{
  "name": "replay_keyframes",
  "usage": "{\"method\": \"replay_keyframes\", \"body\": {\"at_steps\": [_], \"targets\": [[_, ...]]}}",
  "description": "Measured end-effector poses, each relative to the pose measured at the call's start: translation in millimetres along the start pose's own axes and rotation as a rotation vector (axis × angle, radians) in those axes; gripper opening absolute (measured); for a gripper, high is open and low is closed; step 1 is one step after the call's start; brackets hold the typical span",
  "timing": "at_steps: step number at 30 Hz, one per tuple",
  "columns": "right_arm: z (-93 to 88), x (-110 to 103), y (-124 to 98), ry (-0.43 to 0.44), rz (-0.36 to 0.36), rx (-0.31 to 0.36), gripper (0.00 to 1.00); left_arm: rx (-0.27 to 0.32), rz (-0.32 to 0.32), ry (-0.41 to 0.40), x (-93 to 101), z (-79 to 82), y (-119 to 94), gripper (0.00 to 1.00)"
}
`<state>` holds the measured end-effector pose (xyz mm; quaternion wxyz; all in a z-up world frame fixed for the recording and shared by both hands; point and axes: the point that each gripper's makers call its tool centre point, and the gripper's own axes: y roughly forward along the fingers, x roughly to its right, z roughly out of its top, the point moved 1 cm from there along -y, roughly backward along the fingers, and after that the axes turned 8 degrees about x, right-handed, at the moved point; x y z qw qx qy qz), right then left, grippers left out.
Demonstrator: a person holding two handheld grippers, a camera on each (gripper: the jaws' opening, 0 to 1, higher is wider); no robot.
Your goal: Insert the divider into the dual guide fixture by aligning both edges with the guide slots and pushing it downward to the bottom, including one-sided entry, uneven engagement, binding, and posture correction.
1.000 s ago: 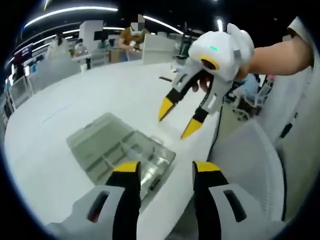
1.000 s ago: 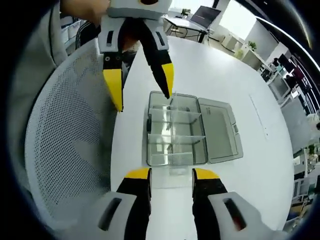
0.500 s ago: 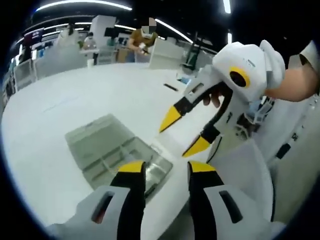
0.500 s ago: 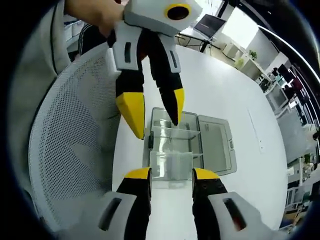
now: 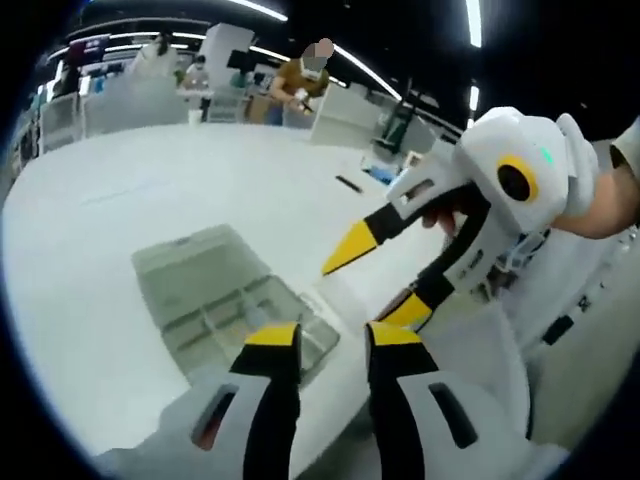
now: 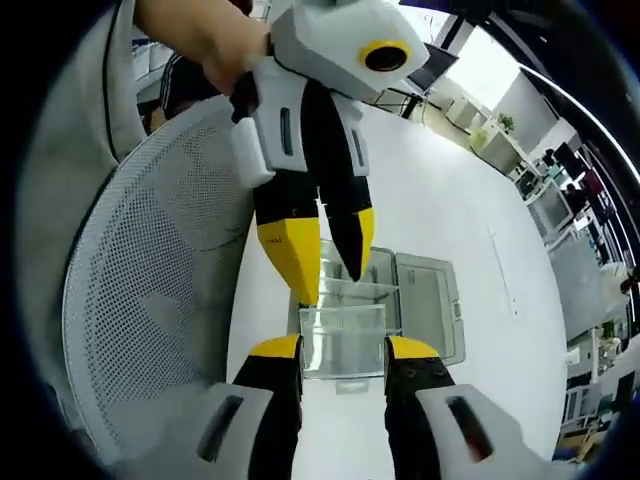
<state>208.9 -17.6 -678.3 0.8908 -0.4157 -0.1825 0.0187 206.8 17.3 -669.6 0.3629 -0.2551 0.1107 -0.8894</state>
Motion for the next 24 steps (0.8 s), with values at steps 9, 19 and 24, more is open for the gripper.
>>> {"method": "replay_keyframes", "body": {"at_steps": [9,19,24], "targets": [[5.4,-4.3,4.3,-0.002,0.001,0.018,0.27,0.01,-0.001,-0.072,-0.1,0.1,-1.0,0.18],[11.4,-5.1,7.1,0.003,0.0,0.036,0.27,0.004,0.0,-0.116,-3.0,-1.2,1.0,0.12],[13.9,-5.5,8.5,0.004,-0.001,0.044,0.27,0.0,-0.001,-0.134,-3.8,-2.1,2.6,0.1]]}}
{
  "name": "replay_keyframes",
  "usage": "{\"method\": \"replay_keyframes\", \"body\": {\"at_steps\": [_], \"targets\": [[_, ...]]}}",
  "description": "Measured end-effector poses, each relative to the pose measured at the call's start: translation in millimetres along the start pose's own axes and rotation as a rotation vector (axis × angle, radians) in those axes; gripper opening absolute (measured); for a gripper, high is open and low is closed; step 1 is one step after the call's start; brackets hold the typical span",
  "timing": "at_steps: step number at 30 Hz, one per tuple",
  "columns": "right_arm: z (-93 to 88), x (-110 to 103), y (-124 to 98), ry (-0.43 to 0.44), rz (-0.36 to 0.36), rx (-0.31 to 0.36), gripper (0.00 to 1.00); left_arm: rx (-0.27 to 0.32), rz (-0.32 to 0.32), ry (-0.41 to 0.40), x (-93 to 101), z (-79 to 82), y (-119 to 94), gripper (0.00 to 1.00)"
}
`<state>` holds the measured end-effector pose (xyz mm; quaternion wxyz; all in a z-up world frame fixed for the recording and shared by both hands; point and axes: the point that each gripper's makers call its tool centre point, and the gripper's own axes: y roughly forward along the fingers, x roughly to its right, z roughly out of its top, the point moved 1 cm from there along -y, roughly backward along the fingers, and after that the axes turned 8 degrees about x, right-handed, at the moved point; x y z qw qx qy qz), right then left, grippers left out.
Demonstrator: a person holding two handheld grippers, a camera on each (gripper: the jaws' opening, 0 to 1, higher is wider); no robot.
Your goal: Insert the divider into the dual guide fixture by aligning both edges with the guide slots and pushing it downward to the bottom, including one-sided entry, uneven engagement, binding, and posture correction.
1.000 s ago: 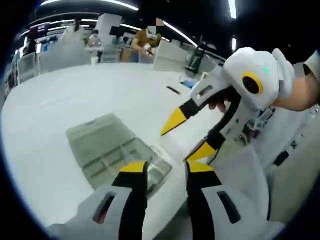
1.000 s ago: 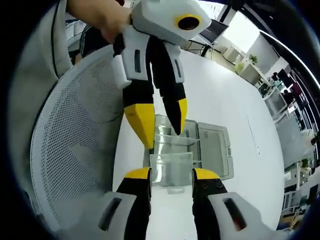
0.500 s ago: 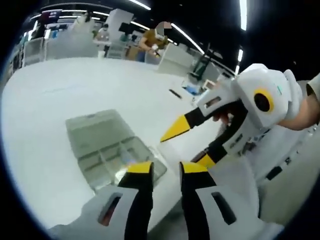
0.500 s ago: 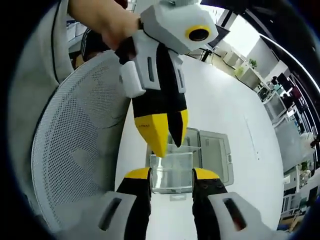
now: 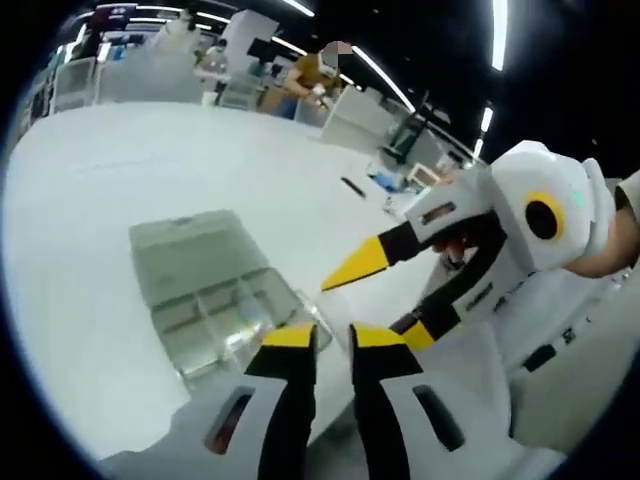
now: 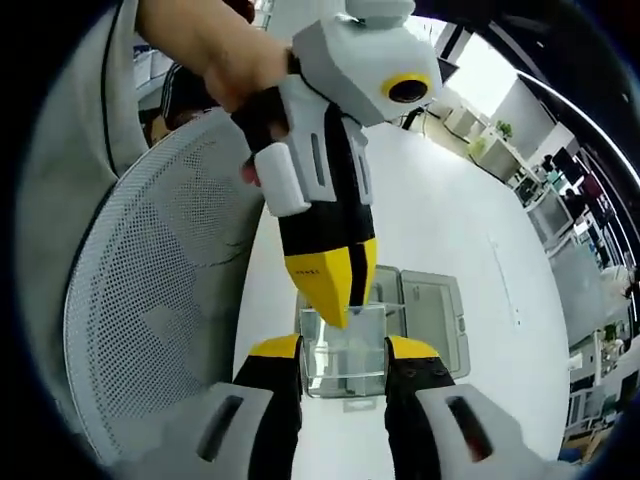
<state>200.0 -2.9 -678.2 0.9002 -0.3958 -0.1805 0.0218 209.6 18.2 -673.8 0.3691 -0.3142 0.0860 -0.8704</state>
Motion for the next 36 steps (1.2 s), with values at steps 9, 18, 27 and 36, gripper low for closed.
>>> {"method": "replay_keyframes", "body": {"at_steps": [9,18,27,36], "targets": [[1.9,0.8,1.0,0.002,-0.006,0.009,0.27,-0.006,-0.008,-0.045,0.9,-1.3,1.5,0.04],[1.4,-0.3,1.8,0.0,-0.009,0.008,0.27,-0.011,-0.01,-0.095,0.5,-3.6,2.4,0.02],[1.7,-2.2,2.4,-0.007,-0.011,0.008,0.27,-0.008,-0.013,-0.167,1.1,-6.1,1.3,0.01],[1.3,-3.6,1.2,-0.024,-0.019,0.006,0.27,-0.01,-0.012,-0.205,3.5,-7.1,1.5,0.01]]}}
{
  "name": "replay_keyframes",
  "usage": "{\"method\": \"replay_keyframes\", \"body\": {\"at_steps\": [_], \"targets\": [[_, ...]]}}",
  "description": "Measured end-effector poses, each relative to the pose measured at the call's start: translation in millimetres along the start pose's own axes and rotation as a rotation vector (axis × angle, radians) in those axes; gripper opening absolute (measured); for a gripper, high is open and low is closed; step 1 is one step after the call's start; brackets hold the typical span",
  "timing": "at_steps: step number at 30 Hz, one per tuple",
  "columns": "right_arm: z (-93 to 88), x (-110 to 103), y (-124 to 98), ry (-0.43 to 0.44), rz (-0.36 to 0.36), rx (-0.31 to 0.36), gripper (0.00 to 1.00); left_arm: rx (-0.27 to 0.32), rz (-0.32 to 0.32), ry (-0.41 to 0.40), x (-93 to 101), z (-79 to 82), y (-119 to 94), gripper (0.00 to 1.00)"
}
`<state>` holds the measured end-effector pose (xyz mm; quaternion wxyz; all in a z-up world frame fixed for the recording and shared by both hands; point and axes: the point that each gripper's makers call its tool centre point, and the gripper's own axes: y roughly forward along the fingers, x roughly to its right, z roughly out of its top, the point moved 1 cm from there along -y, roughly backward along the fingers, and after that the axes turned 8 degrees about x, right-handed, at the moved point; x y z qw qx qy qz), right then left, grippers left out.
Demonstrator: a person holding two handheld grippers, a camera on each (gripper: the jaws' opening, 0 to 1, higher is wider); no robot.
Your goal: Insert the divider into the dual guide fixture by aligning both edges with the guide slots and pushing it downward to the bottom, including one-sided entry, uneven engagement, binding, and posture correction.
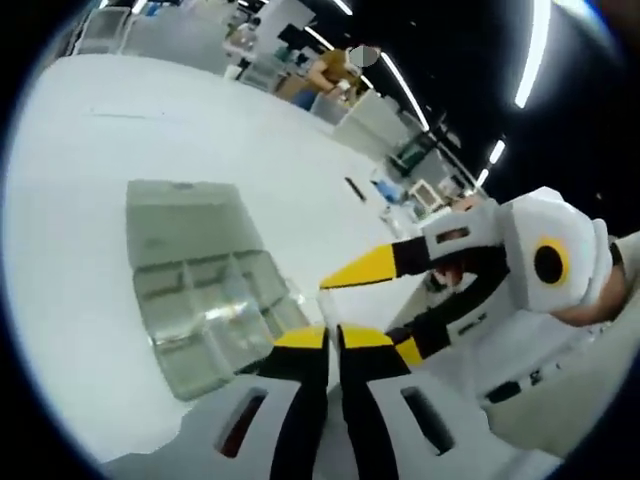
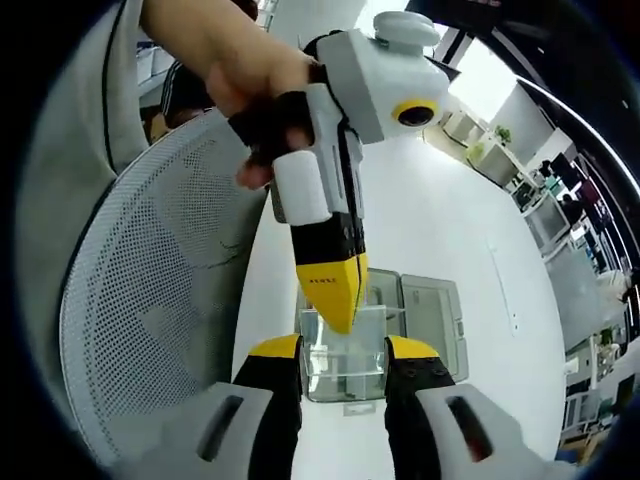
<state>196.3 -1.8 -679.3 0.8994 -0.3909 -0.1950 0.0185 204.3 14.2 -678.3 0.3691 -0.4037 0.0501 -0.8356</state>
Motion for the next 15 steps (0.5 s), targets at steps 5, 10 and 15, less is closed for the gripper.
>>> {"method": "replay_keyframes", "body": {"at_steps": [5,10,15], "targets": [[-0.2,1.1,-0.5,-0.003,-0.006,-0.003,0.27,0.003,0.0,-0.01,0.8,0.5,0.5,0.01],[0.1,3.8,-1.8,-0.005,-0.016,-0.001,0.27,0.009,-0.003,-0.021,1.1,2.1,1.2,0.01],[0.2,4.2,-2.6,-0.008,-0.017,-0.002,0.27,0.008,-0.004,-0.031,2.1,1.4,1.3,0.01]]}}
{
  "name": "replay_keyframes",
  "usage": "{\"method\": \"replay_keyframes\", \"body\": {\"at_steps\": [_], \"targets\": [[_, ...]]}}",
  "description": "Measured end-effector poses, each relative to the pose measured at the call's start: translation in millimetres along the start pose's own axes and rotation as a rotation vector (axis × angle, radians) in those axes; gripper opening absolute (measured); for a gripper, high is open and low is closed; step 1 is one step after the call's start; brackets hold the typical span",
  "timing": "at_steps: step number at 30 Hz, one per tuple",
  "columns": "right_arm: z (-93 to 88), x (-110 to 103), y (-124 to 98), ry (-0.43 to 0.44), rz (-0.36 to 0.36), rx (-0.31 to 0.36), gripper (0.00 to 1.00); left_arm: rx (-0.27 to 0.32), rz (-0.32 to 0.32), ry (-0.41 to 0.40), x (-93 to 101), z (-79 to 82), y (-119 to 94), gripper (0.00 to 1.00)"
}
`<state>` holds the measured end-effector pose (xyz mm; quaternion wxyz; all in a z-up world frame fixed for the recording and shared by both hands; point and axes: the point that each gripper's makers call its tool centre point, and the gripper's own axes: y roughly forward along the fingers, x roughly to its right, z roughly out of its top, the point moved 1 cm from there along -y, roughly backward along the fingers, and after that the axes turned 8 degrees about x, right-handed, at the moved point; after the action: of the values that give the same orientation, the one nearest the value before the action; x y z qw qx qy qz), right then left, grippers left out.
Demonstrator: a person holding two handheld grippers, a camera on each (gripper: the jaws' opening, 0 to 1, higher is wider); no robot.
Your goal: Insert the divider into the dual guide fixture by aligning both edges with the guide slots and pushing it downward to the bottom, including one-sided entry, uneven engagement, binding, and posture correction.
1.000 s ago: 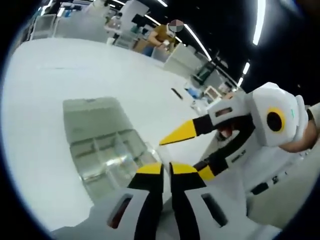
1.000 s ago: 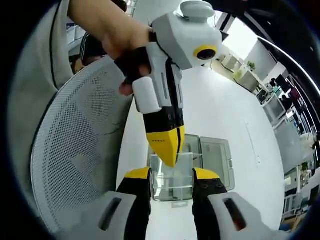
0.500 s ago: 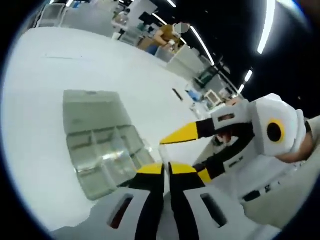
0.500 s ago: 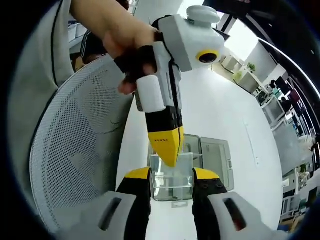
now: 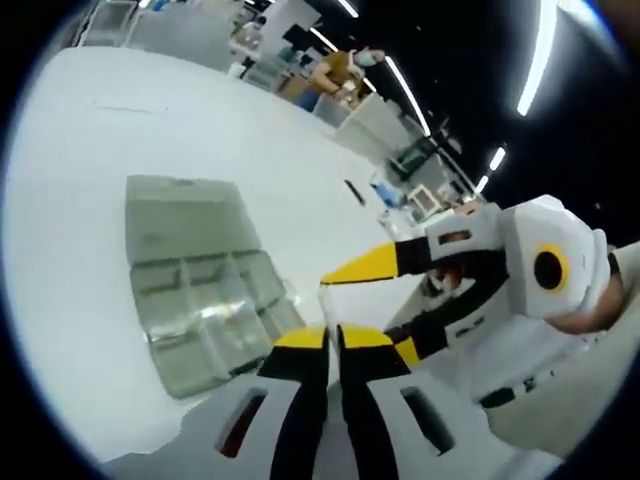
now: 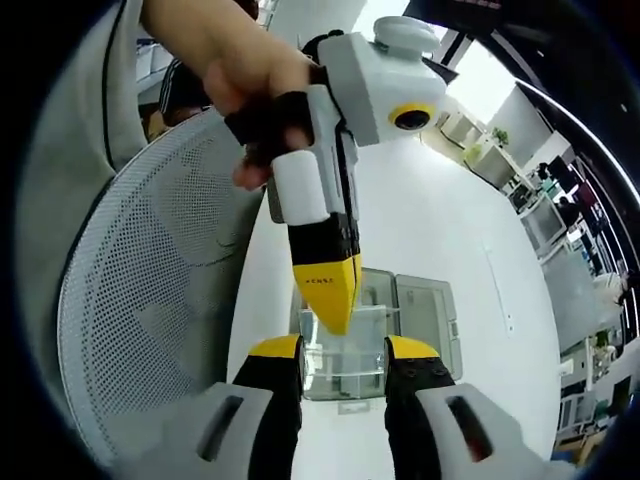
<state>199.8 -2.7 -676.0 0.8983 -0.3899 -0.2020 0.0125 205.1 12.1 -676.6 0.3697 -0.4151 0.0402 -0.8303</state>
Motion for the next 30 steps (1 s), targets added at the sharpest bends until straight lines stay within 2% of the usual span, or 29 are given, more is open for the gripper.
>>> {"method": "replay_keyframes", "body": {"at_steps": [9,16,24,30], "targets": [[0.5,1.3,-0.2,-0.011,-0.011,0.002,0.28,0.006,-0.005,-0.016,0.2,1.8,-0.4,0.0],[1.1,3.6,-0.5,-0.021,-0.02,0.0,0.29,0.022,-0.009,-0.06,-1.6,3.3,-1.5,0.0],[2.3,8.2,-2.5,0.006,-0.025,0.012,0.29,0.031,-0.011,-0.045,-4.6,5.7,-4.4,0.0],[0.3,17.3,-7.3,0.026,-0.026,0.015,0.23,0.037,-0.03,0.007,-4.8,4.6,-6.3,0.0]]}}
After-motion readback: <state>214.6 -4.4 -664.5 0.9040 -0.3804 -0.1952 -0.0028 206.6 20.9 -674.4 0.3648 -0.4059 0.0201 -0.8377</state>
